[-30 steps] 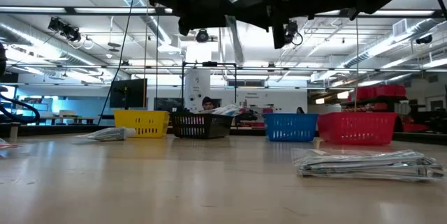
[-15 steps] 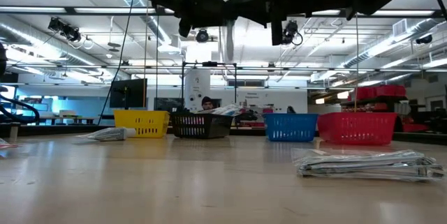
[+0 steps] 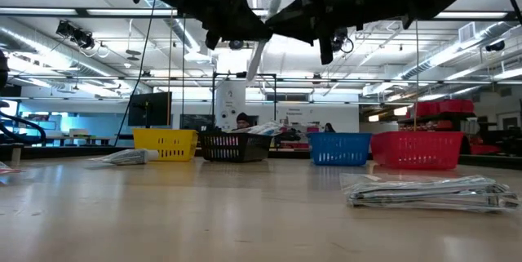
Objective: Pick & Place Travel size toiletries
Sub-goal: Put the green toothbrush into the black bin
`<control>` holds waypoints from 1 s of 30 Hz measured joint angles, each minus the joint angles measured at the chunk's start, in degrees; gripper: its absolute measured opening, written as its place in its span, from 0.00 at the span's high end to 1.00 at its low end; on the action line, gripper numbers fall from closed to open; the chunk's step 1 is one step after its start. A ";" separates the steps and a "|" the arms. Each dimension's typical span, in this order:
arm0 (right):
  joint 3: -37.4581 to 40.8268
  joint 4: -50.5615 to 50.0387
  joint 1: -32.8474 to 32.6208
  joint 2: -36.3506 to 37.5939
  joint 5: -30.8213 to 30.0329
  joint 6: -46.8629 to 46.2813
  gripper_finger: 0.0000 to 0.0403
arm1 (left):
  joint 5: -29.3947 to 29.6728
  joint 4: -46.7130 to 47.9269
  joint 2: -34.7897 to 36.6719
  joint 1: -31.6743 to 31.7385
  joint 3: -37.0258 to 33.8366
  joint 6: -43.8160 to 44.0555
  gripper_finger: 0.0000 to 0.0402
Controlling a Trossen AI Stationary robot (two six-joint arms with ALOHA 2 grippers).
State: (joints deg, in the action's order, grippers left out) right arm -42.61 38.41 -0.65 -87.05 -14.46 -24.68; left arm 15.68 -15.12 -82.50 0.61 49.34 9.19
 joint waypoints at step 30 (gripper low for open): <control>0.04 -16.49 -0.13 -0.02 -6.97 -0.30 0.88 | -2.57 4.60 -12.51 21.31 0.04 1.47 0.91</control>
State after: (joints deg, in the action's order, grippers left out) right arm -42.57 21.93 -0.78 -87.07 -21.43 -24.98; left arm 13.12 -10.52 -95.01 21.91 49.39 10.66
